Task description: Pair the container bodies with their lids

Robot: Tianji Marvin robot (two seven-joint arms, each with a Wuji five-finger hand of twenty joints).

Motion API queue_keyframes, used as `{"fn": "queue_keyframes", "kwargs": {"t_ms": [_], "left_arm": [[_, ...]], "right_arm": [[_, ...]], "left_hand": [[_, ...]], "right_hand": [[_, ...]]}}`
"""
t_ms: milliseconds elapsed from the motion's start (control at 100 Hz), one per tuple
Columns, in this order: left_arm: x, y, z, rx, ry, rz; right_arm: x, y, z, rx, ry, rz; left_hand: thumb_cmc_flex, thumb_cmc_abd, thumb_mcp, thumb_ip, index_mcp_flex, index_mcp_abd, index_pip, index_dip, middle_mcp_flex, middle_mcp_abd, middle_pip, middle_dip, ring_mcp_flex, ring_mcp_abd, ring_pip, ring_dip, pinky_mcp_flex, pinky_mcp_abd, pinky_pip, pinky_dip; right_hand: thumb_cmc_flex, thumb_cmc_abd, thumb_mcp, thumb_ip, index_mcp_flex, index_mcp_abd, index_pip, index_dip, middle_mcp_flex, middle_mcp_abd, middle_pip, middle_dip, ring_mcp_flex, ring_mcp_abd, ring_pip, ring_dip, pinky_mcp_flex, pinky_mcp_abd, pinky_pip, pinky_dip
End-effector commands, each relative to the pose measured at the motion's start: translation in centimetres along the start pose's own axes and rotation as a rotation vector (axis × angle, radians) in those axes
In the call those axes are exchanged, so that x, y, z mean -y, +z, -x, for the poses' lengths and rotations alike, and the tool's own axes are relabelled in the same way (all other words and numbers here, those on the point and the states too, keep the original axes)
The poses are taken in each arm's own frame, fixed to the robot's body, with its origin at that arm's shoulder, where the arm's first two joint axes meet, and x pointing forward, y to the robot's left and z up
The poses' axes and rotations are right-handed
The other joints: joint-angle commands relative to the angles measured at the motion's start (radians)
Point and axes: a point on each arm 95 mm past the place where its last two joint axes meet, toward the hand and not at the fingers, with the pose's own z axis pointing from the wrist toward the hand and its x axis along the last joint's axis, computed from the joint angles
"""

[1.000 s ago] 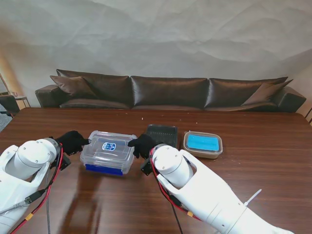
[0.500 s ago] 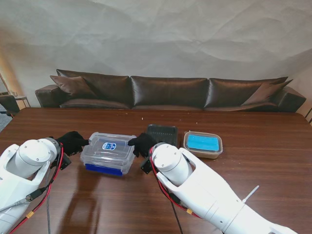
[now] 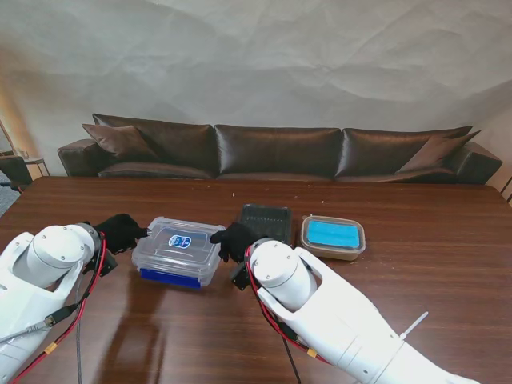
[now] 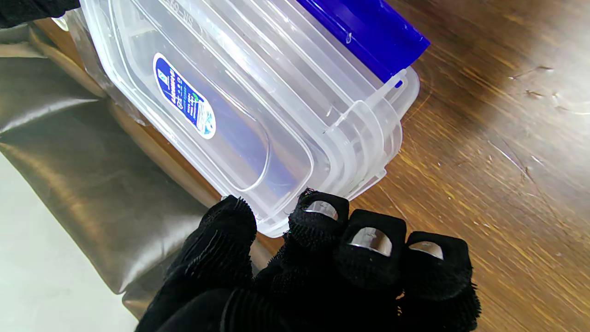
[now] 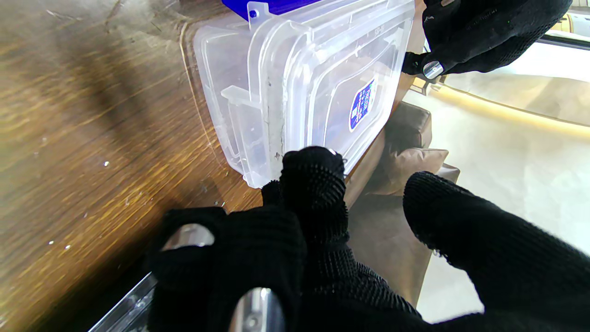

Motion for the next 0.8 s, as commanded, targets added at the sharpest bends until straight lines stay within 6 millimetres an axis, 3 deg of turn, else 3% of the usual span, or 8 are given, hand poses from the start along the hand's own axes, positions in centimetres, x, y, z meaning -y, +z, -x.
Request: {"fn": "queue_keyframes", "kwargs": {"t_ms": [0,130,460,790], "left_arm": [[-0.82,0.24,-0.45,-0.012,-0.003,0.037],[-0.83,0.23,-0.54,-0.008,0.000,0.039],[-0.99,-0.05,-0.52,-0.004,0.001,0.030],[-1.05,-0.32,-0.30,0.006,0.007,0.024]], "right_arm": [[0.82,-0.19,-0.72,-0.020,0.004,-0.027],[0.96,-0.20,-0.56,-0.017,0.002,-0.029],[1.26,-0.27,-0.14,-0.013,-0.007,-0.030],[1.49,-0.45,0.02,-0.011,-0.017,-0.031]], "left_hand": [[0.011,0.030,-0.010,0.015,0.048,-0.225,0.033,0.011,-0.008,0.026,0.006,0.018,0.002,0.030,0.023,0.012,-0.030,0.010,-0.034,0.012],[0.000,0.036,-0.022,0.021,0.029,-0.174,0.024,0.003,-0.011,0.021,0.006,0.018,0.002,0.028,0.023,0.012,-0.029,0.009,-0.034,0.013],[-0.014,0.035,-0.041,0.023,0.028,-0.174,0.028,-0.002,-0.015,0.020,0.007,0.018,-0.001,0.024,0.024,0.011,-0.029,0.008,-0.034,0.014],[-0.038,0.029,-0.069,0.025,-0.013,-0.103,0.015,-0.011,-0.021,0.017,0.006,0.016,-0.003,0.022,0.023,0.009,-0.029,0.007,-0.034,0.014]], "right_hand": [[0.001,0.015,0.007,0.026,0.011,-0.495,-0.028,-0.011,0.096,0.063,0.030,0.007,0.003,-0.100,0.085,0.000,0.395,0.015,0.209,0.021],[0.001,0.015,0.007,0.026,0.011,-0.494,-0.028,-0.011,0.097,0.061,0.031,0.007,0.003,-0.100,0.085,-0.001,0.394,0.016,0.207,0.021],[0.001,0.016,0.004,0.026,0.014,-0.494,-0.026,-0.010,0.098,0.062,0.031,0.006,0.003,-0.100,0.085,-0.002,0.394,0.019,0.205,0.020],[-0.003,0.016,-0.004,0.025,0.011,-0.490,-0.027,-0.010,0.097,0.061,0.030,0.005,0.004,-0.103,0.084,-0.002,0.394,0.021,0.202,0.019]]}}
